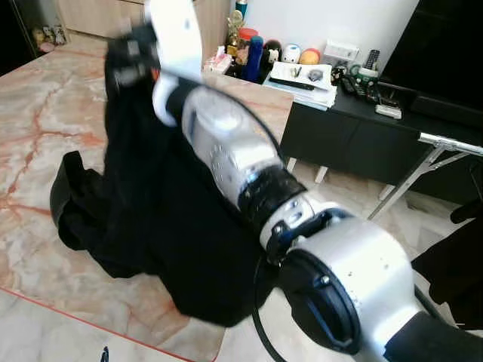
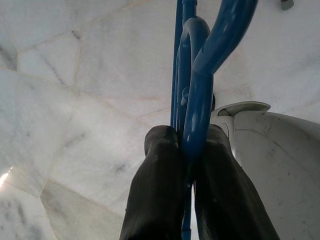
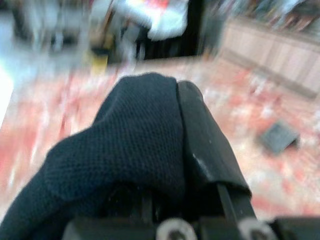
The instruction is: Hang hanger
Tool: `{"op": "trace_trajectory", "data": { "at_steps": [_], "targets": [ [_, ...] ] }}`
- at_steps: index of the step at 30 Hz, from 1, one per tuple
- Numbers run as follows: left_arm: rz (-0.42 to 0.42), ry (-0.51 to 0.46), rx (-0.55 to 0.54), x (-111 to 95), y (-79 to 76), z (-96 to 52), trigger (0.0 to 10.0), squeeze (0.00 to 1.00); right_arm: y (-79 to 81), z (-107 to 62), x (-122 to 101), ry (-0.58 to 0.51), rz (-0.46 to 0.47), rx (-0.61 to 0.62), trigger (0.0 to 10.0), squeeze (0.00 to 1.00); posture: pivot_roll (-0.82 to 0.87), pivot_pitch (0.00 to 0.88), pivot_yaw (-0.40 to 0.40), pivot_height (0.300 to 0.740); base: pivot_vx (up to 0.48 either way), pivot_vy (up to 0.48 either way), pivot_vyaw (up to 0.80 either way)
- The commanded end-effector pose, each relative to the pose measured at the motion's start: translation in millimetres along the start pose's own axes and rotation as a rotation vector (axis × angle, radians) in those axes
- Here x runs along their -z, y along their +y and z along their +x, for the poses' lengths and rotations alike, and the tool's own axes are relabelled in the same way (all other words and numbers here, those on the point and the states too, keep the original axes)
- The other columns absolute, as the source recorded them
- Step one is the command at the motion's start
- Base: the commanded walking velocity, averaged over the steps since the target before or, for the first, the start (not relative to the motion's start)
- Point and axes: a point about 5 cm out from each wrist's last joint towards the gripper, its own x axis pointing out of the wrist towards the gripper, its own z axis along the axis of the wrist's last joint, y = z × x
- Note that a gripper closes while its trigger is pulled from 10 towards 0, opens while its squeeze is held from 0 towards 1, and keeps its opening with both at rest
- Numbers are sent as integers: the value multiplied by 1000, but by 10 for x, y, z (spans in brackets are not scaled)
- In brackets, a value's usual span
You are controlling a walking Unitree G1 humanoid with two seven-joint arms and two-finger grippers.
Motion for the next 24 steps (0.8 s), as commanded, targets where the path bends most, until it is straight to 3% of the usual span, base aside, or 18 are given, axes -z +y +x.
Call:
{"op": "trace_trajectory", "data": {
  "at_steps": [1, 3, 10, 13, 17, 18, 19, 24],
  "targets": [
    [12, 79, 43, 208, -94, -51, 10000, 0, 670, 157, 236, 59, 27, -186, 10000, 0, 120, 159, -140, 740, 0, 0, 0],
    [13, 78, 44, 205, -85, -50, 10000, 0, 745, 155, 323, 91, 41, -207, 10000, 0, 122, 162, -138, 740, 0, 0, 0],
    [16, 84, 44, 230, -52, -59, 10000, 0, 923, 109, 632, 209, -37, -250, 10000, 0, 126, 168, -139, 740, 0, 0, 0],
    [18, 87, 43, 239, -49, -62, 10000, 0, 940, 89, 706, 234, -64, -255, 10000, 0, 127, 168, -139, 740, 0, 0, 0],
    [20, 90, 45, 241, -61, -62, 10000, 0, 930, 60, 809, 265, -27, -221, 10000, 0, 126, 176, -139, 740, 0, 0, 0],
    [20, 90, 45, 242, -64, -62, 10000, 0, 927, 58, 814, 267, -24, -218, 10000, 255, 126, 176, -139, 740, 0, 0, 0],
    [21, 88, 47, 244, -82, -63, 10000, 0, 916, 54, 826, 271, -18, -205, 10000, 953, 127, 177, -138, 740, 0, 0, 0],
    [27, 81, 56, 231, -157, -60, 10000, 0, 865, 52, 822, 262, 28, -158, 10000, 1000, 124, 181, -137, 740, 0, 0, 0]
  ]
}}
